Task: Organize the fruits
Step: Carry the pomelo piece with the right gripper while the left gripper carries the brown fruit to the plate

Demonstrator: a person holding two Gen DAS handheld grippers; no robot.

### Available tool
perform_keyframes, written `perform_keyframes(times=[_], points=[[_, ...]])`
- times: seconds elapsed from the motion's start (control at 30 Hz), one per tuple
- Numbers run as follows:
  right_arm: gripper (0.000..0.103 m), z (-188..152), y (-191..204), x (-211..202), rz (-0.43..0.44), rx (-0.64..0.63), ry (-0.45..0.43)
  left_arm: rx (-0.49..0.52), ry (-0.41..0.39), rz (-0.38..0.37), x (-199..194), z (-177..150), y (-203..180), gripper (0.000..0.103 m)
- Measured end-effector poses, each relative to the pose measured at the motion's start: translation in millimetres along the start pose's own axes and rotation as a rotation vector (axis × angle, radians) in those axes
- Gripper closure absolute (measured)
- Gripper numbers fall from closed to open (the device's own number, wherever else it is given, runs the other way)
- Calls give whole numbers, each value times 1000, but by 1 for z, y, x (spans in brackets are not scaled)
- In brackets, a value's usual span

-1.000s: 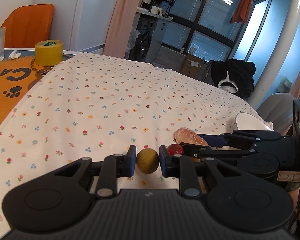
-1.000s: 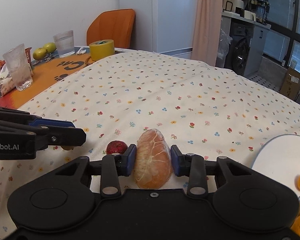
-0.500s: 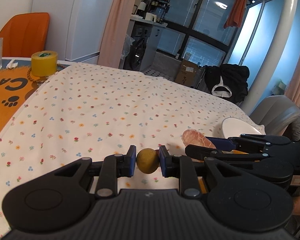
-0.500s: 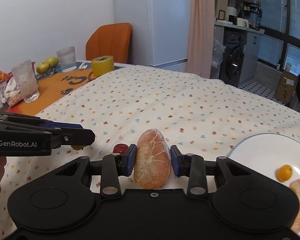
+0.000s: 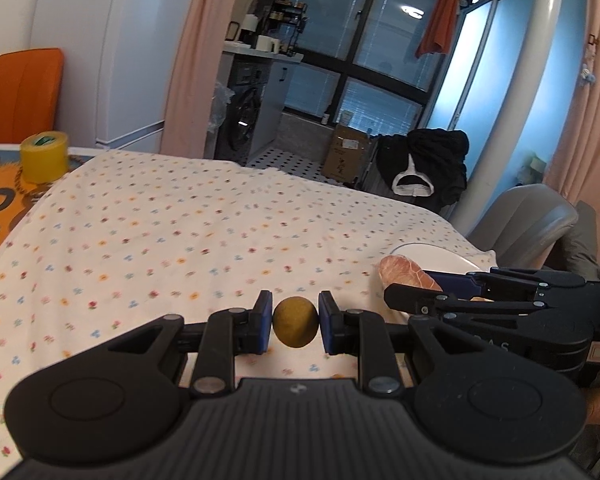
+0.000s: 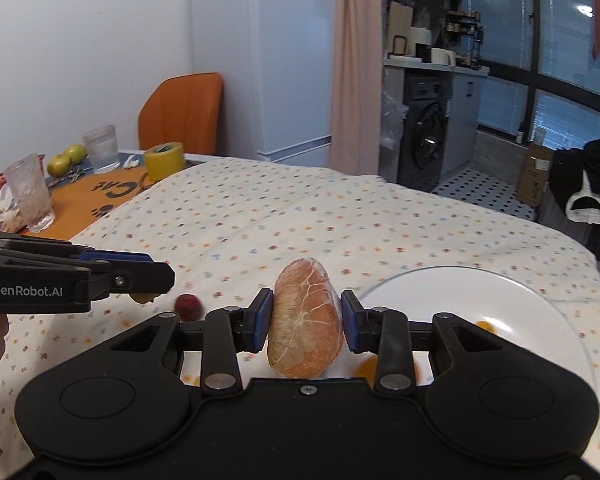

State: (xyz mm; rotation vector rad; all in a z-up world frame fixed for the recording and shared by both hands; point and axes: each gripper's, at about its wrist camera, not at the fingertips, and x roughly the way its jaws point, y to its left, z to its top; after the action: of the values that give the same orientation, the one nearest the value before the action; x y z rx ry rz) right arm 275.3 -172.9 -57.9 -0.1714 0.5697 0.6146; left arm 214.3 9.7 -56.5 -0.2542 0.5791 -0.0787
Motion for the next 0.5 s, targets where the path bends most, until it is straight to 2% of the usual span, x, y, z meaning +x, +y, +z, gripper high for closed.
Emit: perform_keyframes(times=[0.5], points=[[69,-4,-50,-16,-89,35,-24,51,-9,-45,18,11,-36,80]])
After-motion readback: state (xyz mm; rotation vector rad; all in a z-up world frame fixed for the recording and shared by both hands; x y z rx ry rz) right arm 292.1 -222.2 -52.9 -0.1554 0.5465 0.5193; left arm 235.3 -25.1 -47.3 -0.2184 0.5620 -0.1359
